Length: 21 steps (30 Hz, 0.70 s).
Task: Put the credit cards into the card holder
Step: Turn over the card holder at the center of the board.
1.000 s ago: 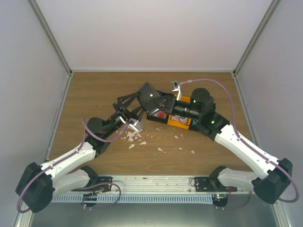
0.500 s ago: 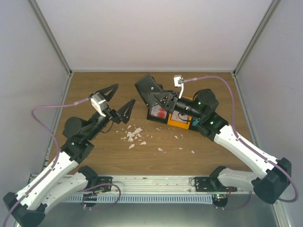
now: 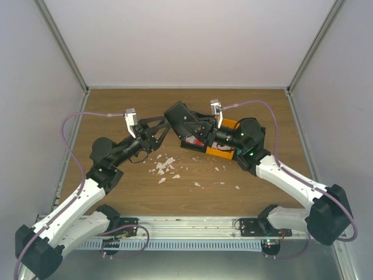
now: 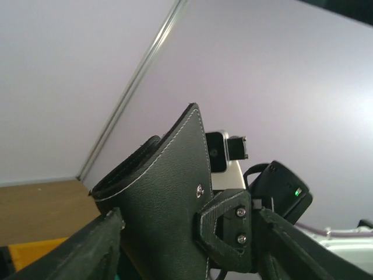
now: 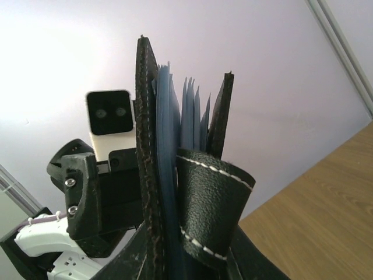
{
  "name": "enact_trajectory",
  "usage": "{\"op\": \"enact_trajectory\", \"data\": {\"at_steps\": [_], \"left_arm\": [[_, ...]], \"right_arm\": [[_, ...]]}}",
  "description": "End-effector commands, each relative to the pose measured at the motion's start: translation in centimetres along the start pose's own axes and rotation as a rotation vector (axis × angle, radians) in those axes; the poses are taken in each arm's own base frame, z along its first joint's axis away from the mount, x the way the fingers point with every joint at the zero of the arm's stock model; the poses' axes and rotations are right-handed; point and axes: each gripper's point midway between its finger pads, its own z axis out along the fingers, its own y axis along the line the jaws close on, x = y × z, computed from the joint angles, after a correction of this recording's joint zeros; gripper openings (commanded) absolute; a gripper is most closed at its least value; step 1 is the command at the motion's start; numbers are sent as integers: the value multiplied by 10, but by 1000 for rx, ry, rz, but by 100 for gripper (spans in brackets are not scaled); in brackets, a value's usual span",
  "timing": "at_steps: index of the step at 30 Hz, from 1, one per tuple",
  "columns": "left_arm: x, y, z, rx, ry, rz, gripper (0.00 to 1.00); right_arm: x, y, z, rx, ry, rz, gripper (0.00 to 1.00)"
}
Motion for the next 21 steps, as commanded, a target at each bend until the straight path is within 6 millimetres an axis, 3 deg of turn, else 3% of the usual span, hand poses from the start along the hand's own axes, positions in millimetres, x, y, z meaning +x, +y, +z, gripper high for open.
{"op": "enact_trajectory", "data": {"at_steps": [1,5,17,19,21], "left_arm": [[30,-14,6,154,94,-157,60],[46,-3,9,149,124,-236,59],[65,40,8,-36,111,-290,77],[65,42,7,-43,105,-283,76],[63,35,9,-8,113,-267,68]], "right_arm": [[1,37,1,-177,-2,-68,7],[1,33,1,-167,-17,-63,7],[2,23,-3,-110,-44,-87,7],[2,24,-2,-114,-36,-92,7],[6,25,-1,-131,-16,-84,8]]}}
